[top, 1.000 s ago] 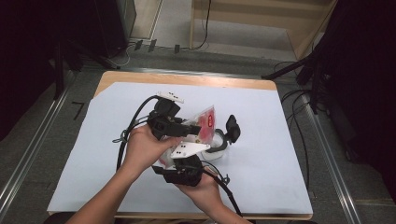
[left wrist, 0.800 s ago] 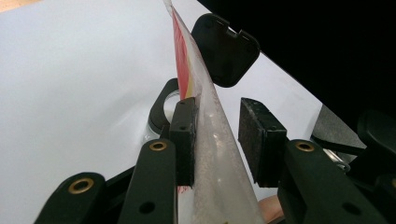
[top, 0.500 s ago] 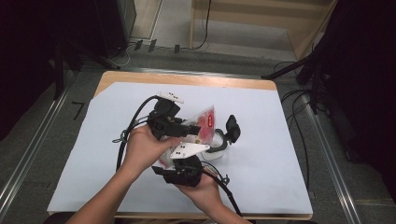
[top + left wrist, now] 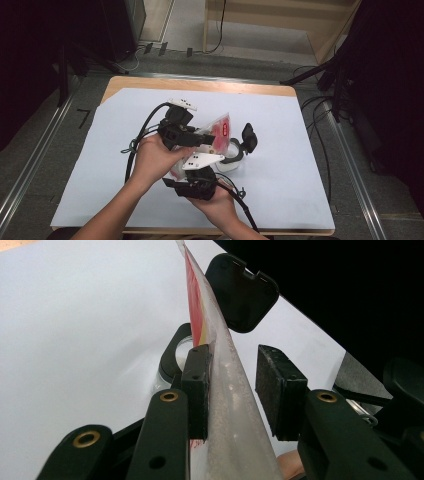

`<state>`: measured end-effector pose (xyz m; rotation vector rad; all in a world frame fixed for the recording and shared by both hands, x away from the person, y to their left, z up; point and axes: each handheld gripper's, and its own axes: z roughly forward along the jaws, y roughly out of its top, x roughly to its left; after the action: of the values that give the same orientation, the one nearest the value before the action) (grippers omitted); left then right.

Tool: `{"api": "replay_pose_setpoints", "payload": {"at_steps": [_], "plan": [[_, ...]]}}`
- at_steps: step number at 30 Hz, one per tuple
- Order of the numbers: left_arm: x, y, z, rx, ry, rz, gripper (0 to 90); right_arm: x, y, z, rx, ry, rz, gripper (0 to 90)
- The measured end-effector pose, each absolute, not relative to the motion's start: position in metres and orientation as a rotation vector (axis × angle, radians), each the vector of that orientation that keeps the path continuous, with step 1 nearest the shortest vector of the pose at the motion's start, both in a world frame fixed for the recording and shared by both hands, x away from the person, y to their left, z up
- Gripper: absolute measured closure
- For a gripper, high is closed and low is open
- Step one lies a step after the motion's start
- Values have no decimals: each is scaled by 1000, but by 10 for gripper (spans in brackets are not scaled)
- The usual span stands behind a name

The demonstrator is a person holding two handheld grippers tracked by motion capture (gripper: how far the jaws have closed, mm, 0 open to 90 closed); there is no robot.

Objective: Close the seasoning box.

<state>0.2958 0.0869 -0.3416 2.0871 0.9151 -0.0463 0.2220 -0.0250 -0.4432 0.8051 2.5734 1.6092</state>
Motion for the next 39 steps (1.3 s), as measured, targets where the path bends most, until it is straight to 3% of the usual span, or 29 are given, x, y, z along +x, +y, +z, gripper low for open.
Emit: {"api": "replay_pose_setpoints", "payload": {"at_steps": [39], "plan": [[296, 83, -339, 2096, 907, -35, 682, 223, -26, -442, 782, 2571, 1596, 633]]}}
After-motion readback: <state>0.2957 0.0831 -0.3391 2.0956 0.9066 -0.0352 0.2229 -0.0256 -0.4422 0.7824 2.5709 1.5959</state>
